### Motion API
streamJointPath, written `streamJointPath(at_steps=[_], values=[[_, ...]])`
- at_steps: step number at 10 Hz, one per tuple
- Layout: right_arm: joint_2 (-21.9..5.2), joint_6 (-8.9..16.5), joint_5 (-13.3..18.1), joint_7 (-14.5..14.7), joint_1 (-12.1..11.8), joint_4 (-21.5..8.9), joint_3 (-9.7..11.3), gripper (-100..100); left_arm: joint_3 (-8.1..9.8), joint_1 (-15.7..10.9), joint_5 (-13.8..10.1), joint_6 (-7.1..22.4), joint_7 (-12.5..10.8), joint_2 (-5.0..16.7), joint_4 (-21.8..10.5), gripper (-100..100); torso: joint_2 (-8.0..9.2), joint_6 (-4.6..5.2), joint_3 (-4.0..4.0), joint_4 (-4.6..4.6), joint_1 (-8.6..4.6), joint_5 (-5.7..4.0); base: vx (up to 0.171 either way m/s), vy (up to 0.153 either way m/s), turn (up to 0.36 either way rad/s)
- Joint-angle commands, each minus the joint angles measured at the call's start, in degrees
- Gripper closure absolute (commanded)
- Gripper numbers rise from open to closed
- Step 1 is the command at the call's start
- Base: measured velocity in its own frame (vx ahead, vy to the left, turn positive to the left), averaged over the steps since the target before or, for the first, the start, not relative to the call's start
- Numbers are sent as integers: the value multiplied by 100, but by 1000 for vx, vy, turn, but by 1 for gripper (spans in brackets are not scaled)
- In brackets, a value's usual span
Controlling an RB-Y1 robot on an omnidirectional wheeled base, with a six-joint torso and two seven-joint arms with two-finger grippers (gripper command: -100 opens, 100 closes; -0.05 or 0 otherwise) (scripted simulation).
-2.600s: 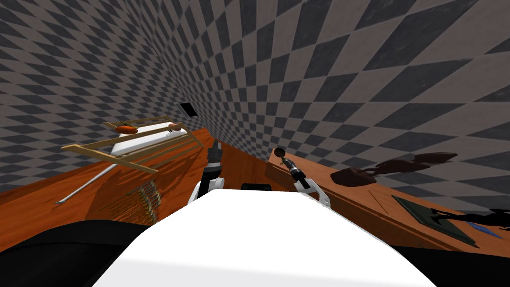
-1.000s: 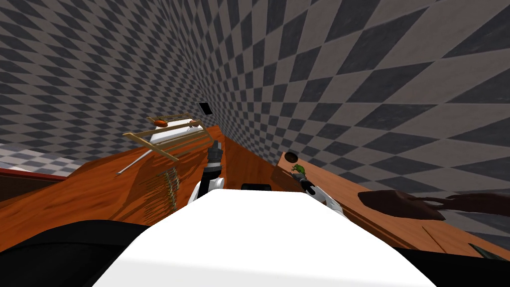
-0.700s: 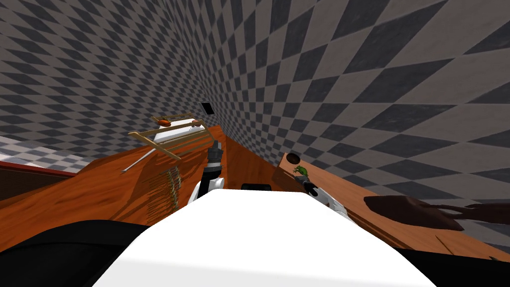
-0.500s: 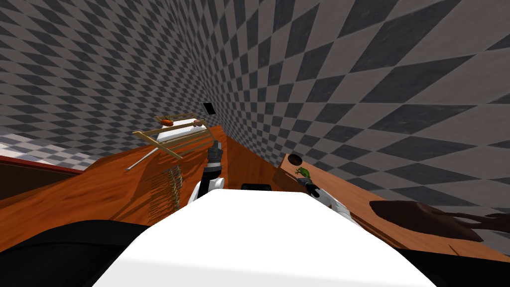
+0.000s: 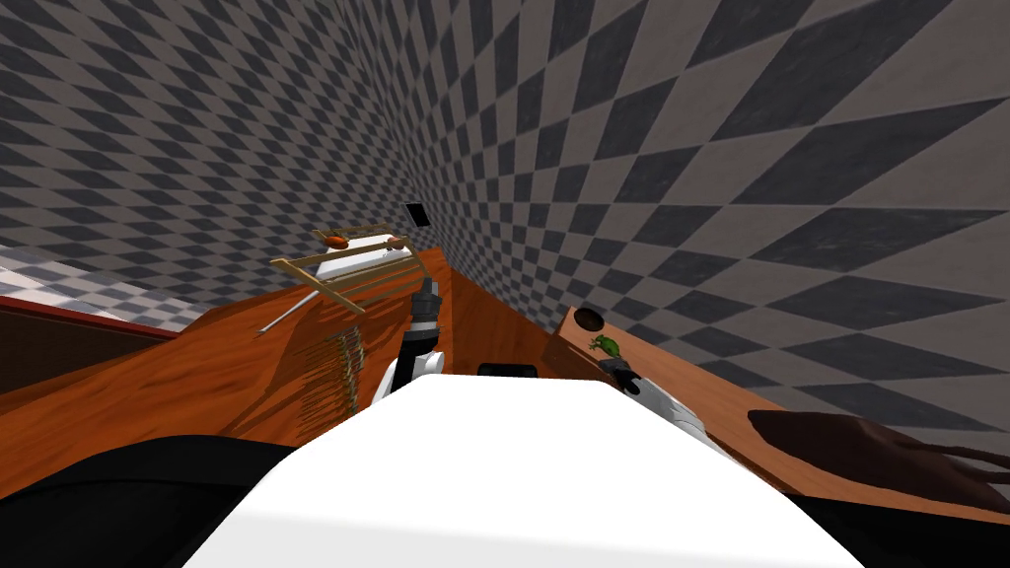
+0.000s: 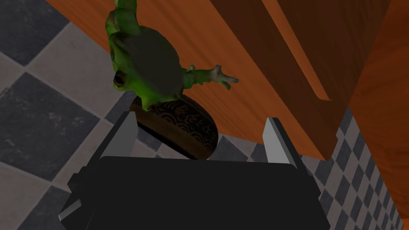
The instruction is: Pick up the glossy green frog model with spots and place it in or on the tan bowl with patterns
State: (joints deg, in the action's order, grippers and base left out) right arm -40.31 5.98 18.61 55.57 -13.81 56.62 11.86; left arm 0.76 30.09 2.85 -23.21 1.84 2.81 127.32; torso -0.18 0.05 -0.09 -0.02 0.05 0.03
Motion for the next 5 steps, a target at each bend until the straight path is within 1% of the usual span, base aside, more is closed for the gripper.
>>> streamJointPath(at_steps=[1, 2, 5], values=[[-192, 99, -61, 273, 14, -259, 77, -100, 0, 0, 0, 0, 0, 0, 0, 0, 0, 0, 0, 0, 0, 0, 82, 51, 51], [-192, 99, -61, 273, 14, -259, 77, -100, 0, 0, 0, 0, 0, 0, 0, 0, -4, 2, -3, -2, 5, 2, 59, 25, 9], [-339, 150, -94, 703, 93, -750, 125, -100, 0, 0, 0, 0, 0, 0, 0, 0, 0, 1, 0, 0, -4, -1, 66, 13, 30]])
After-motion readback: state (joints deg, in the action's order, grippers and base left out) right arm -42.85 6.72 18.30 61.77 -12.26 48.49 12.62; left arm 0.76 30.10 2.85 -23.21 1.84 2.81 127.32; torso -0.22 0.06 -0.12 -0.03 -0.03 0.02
